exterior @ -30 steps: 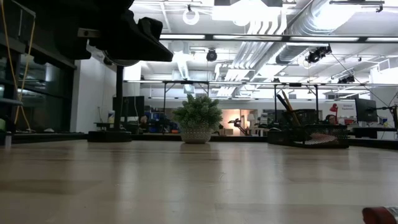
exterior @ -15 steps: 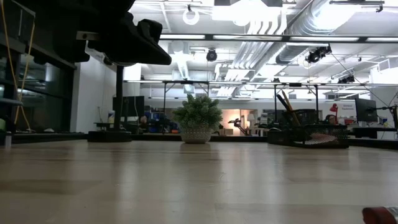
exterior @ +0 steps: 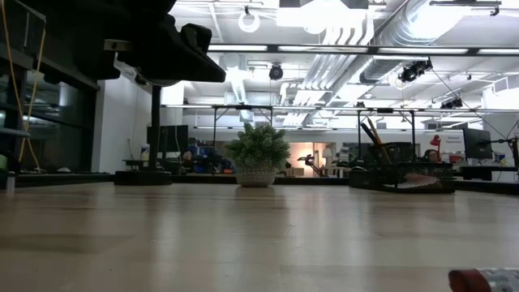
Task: Pick and place office supplies into organizer
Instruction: Put the right pencil into the desk organizer
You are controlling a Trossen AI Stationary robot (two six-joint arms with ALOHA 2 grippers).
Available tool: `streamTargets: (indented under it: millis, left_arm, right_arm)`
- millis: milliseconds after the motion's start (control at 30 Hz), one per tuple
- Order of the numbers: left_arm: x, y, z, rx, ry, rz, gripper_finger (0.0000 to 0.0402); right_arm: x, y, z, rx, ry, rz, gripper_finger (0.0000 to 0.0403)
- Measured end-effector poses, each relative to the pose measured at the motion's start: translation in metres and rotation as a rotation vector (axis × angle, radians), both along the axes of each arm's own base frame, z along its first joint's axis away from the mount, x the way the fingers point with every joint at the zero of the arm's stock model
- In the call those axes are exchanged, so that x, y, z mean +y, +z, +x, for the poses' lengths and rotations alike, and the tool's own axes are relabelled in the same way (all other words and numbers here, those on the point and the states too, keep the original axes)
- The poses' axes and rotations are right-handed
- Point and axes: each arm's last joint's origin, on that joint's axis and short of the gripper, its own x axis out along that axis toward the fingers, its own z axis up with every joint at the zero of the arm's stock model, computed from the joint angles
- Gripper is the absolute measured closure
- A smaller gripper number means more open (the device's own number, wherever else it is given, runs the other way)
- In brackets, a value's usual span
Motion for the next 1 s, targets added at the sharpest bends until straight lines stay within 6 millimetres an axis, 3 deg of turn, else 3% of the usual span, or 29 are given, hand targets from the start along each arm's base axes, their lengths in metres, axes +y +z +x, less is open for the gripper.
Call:
streamTargets:
  millis: [633,1000]
  left_arm:
    - [0.0,0.0002,0.0001,-0.002,0.0,0.001,0.0401]
    - [0.0,0.0002,0.0001,-0.002,0.0,0.001,0.0401]
  right_arm:
    - [-0.0028,-0.008,-0.0038,-0.085,-0.003,-0.149,0.0325]
    - [-0.0057,-0.0077,0.0041,-0.094,0.002,-0.162,0.0325]
